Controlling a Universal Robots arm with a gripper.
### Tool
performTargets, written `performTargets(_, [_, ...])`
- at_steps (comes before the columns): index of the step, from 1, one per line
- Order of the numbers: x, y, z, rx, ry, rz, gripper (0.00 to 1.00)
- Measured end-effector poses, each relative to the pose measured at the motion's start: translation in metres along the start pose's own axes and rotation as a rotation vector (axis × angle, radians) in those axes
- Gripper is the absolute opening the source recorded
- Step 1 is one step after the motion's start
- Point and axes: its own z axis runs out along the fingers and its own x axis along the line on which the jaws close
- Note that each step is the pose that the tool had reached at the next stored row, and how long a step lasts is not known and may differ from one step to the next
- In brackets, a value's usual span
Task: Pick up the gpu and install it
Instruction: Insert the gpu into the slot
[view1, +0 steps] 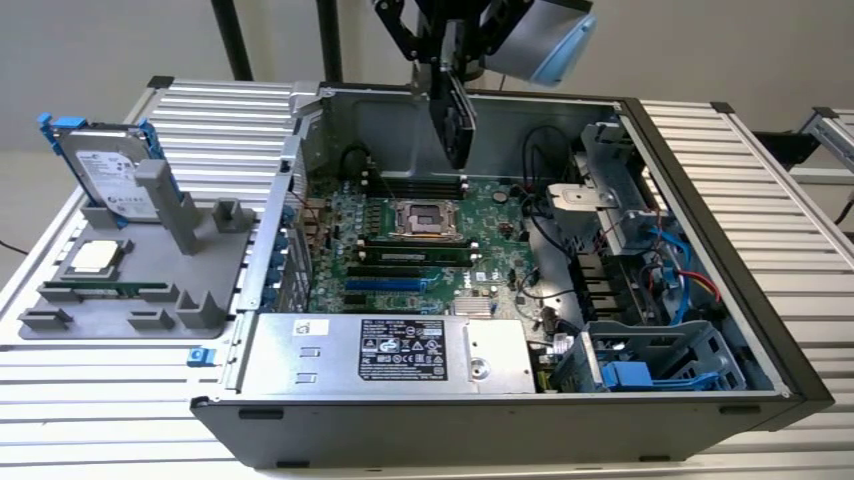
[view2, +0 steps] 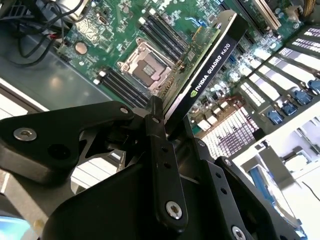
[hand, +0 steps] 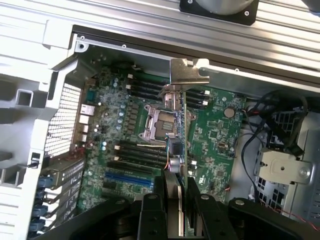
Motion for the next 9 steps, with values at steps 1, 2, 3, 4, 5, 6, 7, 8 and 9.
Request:
performTargets(1, [0.0000,0.0000,0.0000,-0.0002,0.0003,-0.007,0.00])
performTargets(2, [0.0000,0.0000,0.0000,-0.0005,0.0007,-0.014,0.00])
performTargets(3, [0.0000,0.0000,0.0000,-0.0008,0.0010,-0.022,0.00])
performTargets(4, [0.0000,0.0000,0.0000,-0.0010,0.0013,-0.028,0.00])
performTargets(5, [0.0000,0.0000,0.0000,-0.0013,0.0016,-0.035,0.00])
performTargets(6, [0.0000,0.0000,0.0000,-0.0015,0.0019,-0.042,0.00])
performTargets(7, [0.0000,0.0000,0.0000,-0.0018,0.0022,-0.049,0.00])
performTargets(8, [0.0000,0.0000,0.0000,-0.0021,0.0025,-0.056,0.00])
performTargets(9, [0.0000,0.0000,0.0000,-0.0023,0.0028,-0.063,0.00])
